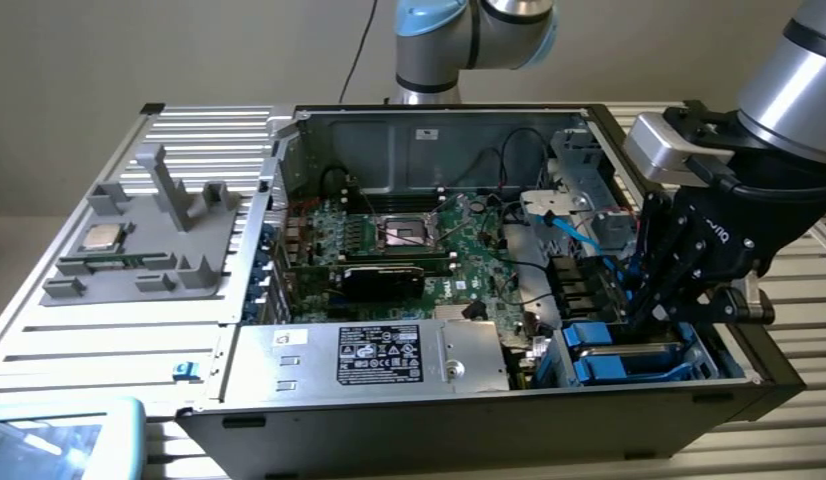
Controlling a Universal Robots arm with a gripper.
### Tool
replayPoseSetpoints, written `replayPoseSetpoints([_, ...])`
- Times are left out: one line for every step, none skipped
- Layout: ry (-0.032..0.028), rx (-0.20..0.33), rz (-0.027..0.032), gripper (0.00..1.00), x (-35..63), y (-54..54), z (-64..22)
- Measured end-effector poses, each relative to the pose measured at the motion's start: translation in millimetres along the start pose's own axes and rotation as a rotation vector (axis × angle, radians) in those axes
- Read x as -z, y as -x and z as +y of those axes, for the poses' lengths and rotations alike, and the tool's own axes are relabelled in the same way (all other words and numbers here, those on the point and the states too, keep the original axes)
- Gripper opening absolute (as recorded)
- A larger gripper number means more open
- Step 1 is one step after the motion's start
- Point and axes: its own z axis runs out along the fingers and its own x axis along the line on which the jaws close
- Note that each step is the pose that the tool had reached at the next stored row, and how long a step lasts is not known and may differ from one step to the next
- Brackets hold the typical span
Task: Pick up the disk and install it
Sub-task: 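Insert the first disk wire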
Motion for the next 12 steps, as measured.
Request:
replayPoseSetpoints([-0.0003,0.0,-0.0001,0.16,-0.4,0.0,0.0])
replayPoseSetpoints([-0.0007,0.0,0.0,0.16,-0.6,0.0,-0.1])
replayPoseSetpoints([-0.0009,0.0,0.0,0.16,-0.9,0.0,-0.1])
replayPoseSetpoints([-0.0012,0.0,0.0,0.16,-1.1,0.0,-0.1])
replayPoseSetpoints([-0.0015,0.0,0.0001,0.16,-1.2,0.0,-0.2])
replayPoseSetpoints([-0.0015,0.0,0.0,0.16,-1.5,0.1,-0.2])
replayPoseSetpoints([-0.0016,0.0,-0.0001,0.16,-1.8,0.1,-0.2])
replayPoseSetpoints([-0.0017,0.0,-0.0001,0.16,-2.0,0.1,-0.2])
replayPoseSetpoints([-0.002,0.0,0.0,0.16,-2.1,0.1,-0.2])
replayPoseSetpoints([-0.0022,0.0,-0.0001,0.16,-2.4,0.1,-0.2])
replayPoseSetpoints([-0.0025,0.0,-0.0004,0.16,-2.7,0.1,-0.3])
replayPoseSetpoints([-0.0023,0.0,-0.0003,0.16,-2.8,0.1,-0.2])
